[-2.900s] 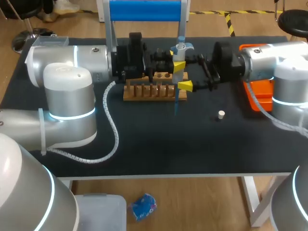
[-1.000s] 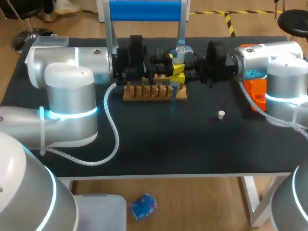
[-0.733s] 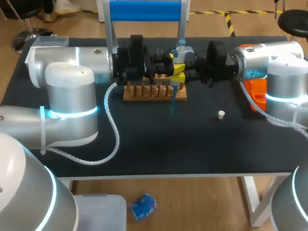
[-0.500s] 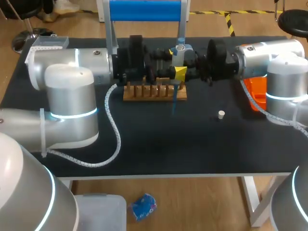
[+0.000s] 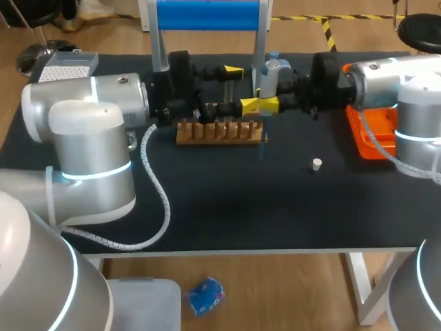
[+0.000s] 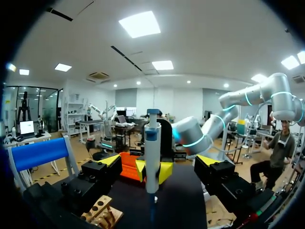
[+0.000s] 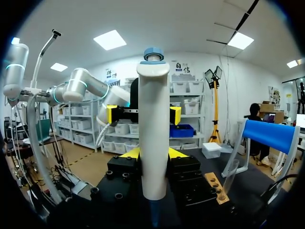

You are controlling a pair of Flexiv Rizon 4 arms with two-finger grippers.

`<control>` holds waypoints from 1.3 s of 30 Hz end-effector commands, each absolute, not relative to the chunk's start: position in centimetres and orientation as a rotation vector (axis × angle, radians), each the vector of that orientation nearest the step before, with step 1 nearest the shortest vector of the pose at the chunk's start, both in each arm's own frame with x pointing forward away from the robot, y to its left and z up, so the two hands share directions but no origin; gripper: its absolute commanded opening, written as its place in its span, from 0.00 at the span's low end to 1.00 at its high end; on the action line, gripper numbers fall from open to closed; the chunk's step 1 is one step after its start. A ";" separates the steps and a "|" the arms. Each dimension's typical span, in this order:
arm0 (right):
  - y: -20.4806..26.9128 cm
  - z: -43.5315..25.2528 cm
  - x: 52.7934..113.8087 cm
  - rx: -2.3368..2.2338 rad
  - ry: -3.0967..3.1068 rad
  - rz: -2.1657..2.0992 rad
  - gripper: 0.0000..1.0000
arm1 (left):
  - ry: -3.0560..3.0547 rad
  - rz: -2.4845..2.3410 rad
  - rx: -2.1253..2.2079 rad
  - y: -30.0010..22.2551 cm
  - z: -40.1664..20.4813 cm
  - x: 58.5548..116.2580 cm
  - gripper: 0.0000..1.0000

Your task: Invert the test tube, pick up the pipette, mount the tip to pipette, aspirate from beaker and dispense into the tube, eject the tip, return the pipette, and cap with the stopper.

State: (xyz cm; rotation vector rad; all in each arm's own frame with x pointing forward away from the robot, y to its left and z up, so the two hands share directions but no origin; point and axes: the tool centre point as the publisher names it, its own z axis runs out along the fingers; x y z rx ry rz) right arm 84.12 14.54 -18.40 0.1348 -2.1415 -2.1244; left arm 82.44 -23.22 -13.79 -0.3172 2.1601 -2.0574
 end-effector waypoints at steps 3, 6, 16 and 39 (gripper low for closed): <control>10.7 -17.0 84.0 0.131 -2.132 -2.146 0.00 | 2.150 -2.056 -0.324 -23.4 -13.9 82.3 1.00; 8.9 -16.3 84.5 0.139 -2.128 -2.148 0.00 | 2.150 -2.056 -0.324 -23.4 -13.9 82.3 1.00; 3.4 -13.3 86.9 0.120 -2.149 -2.213 0.00 | 2.150 -2.056 -0.324 -23.4 -13.9 82.3 1.00; -10.7 -12.4 91.0 -0.015 -2.258 -2.275 0.00 | 2.150 -2.056 -0.324 -23.4 -13.9 82.3 1.00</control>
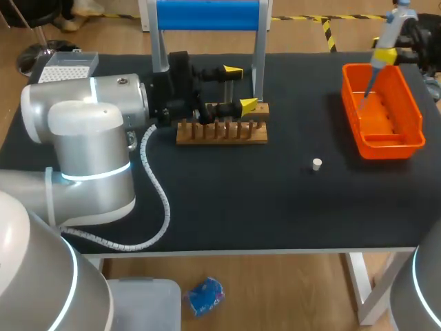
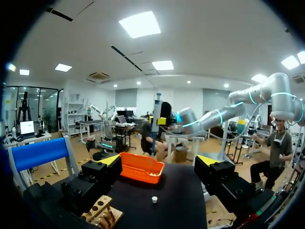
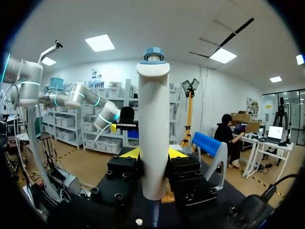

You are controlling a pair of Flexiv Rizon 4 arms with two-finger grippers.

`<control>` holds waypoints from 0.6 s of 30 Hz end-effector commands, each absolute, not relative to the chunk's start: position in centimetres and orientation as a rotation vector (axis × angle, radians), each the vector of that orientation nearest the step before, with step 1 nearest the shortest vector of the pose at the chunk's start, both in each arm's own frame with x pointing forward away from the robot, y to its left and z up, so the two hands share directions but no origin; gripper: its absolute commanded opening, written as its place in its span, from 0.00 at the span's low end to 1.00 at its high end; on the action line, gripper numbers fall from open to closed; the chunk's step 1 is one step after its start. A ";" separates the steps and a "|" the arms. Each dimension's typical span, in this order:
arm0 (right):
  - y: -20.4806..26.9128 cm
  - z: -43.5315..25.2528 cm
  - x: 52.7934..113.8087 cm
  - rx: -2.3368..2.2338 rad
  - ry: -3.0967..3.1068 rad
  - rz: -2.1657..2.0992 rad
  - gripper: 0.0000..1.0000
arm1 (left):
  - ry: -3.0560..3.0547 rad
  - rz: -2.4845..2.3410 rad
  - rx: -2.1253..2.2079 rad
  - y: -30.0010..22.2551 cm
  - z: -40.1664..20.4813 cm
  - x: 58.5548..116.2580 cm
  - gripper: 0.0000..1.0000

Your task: Invert the test tube, pick up the pipette, mount the tip to pipette, aspirate from beaker and dispense into the tube, eject the tip, return the pipette, and cap with the stopper.

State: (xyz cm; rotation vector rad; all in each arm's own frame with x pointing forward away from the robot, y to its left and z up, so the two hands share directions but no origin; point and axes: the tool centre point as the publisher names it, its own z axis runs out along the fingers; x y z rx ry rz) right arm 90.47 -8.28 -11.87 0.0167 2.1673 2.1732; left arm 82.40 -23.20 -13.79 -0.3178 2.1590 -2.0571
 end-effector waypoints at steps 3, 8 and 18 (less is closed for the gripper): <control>-12.1 -12.9 91.4 0.037 2.161 2.186 0.00 | 2.150 -2.056 -0.324 -23.4 -13.9 82.3 1.00; -14.8 -13.6 92.4 0.072 2.151 2.186 0.00 | 2.150 -2.056 -0.324 -23.4 -13.9 82.3 1.00; -18.2 -15.5 94.7 0.114 2.115 2.212 0.00 | 2.150 -2.056 -0.324 -23.4 -13.9 82.3 1.00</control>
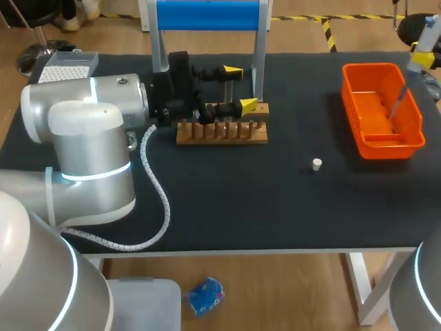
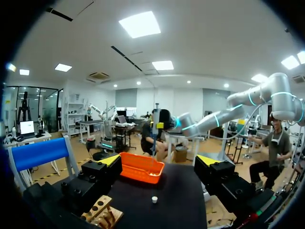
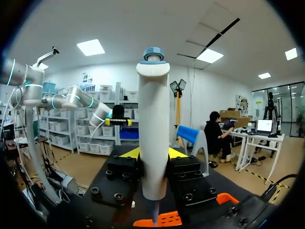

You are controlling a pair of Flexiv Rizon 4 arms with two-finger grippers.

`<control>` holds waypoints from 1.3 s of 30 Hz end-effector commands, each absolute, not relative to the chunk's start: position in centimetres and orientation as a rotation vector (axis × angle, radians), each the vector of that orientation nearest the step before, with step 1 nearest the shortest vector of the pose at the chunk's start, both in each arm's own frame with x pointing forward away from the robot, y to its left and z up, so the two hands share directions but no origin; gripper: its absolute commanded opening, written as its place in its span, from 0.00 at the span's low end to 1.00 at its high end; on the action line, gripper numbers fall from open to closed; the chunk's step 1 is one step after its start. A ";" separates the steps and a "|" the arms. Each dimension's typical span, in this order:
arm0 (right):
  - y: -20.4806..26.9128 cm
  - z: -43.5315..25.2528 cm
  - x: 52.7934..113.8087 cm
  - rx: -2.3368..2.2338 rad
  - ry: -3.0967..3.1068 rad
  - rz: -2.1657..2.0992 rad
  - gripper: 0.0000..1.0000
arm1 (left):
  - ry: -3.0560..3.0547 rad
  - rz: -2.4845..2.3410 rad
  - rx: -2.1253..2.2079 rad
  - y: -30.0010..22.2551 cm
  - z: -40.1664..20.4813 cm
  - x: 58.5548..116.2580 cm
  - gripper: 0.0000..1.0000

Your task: Invert the test tube, pick up the pipette, mount the tip to pipette, aspirate from beaker and dispense into the tube, eject the tip, return the pipette, and cap with the stopper.

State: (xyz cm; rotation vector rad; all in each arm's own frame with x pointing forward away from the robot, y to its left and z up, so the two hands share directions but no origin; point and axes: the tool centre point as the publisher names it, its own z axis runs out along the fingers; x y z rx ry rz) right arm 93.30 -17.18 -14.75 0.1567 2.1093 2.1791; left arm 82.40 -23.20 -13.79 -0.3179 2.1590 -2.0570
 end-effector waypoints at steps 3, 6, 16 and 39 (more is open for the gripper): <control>-18.7 -15.9 95.8 0.105 2.108 2.222 0.00 | 2.150 -2.056 -0.324 -23.4 -13.9 82.3 1.00; -18.4 -16.3 96.7 0.089 2.122 2.234 0.00 | 2.150 -2.056 -0.324 -23.4 -13.9 82.3 1.00; -17.6 -16.6 97.2 0.078 2.158 2.230 0.00 | 2.150 -2.056 -0.324 -23.4 -13.9 82.3 1.00; -17.6 -16.6 97.2 0.078 2.158 2.230 0.00 | 2.124 -2.000 -0.370 -22.9 -12.1 82.2 1.00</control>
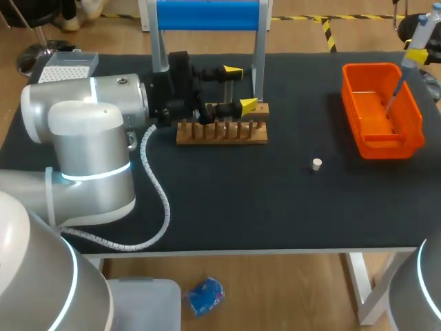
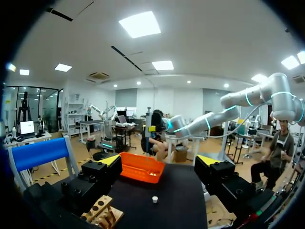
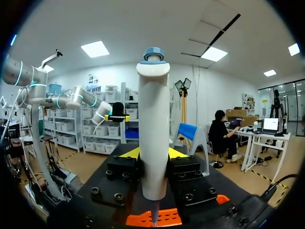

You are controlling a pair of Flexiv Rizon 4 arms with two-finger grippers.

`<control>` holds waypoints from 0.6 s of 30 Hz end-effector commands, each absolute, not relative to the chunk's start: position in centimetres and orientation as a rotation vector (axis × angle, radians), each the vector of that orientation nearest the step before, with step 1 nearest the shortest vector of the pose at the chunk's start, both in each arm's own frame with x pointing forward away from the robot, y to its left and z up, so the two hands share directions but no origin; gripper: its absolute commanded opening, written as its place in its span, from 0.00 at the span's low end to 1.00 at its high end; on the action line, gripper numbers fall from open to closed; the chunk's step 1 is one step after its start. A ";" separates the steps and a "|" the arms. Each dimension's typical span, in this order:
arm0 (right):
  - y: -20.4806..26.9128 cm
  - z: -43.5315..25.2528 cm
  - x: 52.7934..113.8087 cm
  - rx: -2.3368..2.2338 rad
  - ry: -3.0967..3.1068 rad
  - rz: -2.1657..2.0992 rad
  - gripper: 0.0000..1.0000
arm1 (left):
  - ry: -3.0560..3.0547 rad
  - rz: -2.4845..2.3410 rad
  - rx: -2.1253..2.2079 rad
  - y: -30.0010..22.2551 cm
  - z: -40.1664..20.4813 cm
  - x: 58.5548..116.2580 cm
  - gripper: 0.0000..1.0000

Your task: Invert the test tube, pick up the pipette, mount the tip to pipette, aspirate from beaker and dispense into the tube, eject the tip, return the pipette, and cap with the stopper.

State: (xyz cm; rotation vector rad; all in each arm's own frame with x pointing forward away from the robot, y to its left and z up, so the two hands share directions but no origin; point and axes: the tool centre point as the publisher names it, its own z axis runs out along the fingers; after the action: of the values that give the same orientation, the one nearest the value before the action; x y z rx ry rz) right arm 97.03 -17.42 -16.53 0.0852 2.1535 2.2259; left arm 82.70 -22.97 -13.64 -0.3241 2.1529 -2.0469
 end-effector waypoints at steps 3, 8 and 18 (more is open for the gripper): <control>-17.6 -16.6 97.2 0.078 2.158 2.230 0.00 | 2.121 -1.957 -0.360 -23.4 -10.5 82.2 1.00; -17.6 -16.6 97.2 0.078 2.158 2.230 0.00 | 2.166 -1.875 -0.300 -26.8 -8.3 83.1 1.00; -17.6 -16.6 97.2 0.078 2.158 2.230 0.00 | 2.203 -1.913 -0.173 -35.6 -5.1 86.0 1.00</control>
State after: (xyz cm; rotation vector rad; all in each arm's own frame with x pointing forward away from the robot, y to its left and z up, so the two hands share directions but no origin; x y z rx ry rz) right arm 97.04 -17.45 -16.54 0.0847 2.1536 2.2263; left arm 83.36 -29.45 -5.49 -0.1748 2.1472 -1.9556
